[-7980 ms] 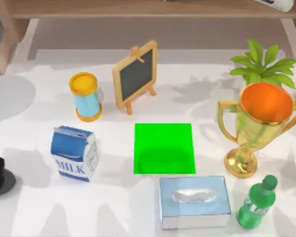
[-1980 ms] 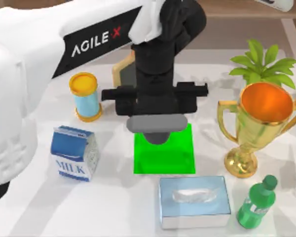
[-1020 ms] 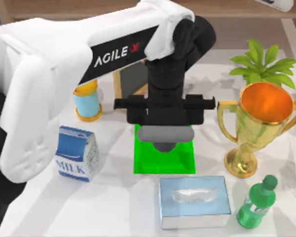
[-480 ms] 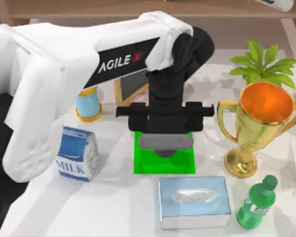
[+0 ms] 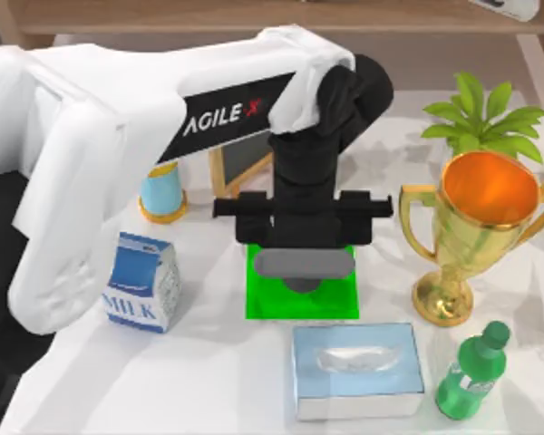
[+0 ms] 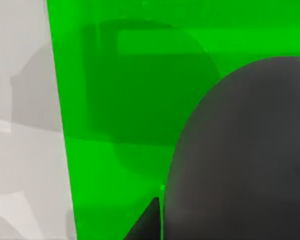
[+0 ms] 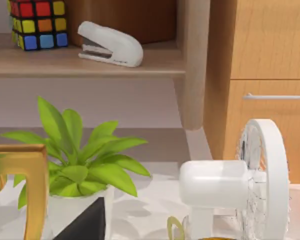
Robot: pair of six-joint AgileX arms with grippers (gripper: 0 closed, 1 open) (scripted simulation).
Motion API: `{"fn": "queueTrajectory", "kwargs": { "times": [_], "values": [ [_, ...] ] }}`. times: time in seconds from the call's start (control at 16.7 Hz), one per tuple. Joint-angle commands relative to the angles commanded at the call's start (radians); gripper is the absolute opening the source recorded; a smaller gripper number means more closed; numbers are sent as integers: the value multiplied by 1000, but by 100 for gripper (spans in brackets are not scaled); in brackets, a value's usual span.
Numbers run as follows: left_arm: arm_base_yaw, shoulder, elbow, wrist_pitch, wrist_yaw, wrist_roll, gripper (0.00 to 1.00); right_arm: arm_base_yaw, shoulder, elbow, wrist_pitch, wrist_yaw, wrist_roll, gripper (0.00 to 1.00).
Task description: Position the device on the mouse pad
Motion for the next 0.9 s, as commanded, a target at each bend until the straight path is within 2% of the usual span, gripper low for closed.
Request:
{"fn": "queueTrajectory", "kwargs": {
  "times": [0.54,0.9],
  "values": [
    [0,0,0,0,0,0,98,0,0,0,0,0,0,100],
    [0,0,0,0,0,0,100,0,0,0,0,0,0,100]
  ]
}}
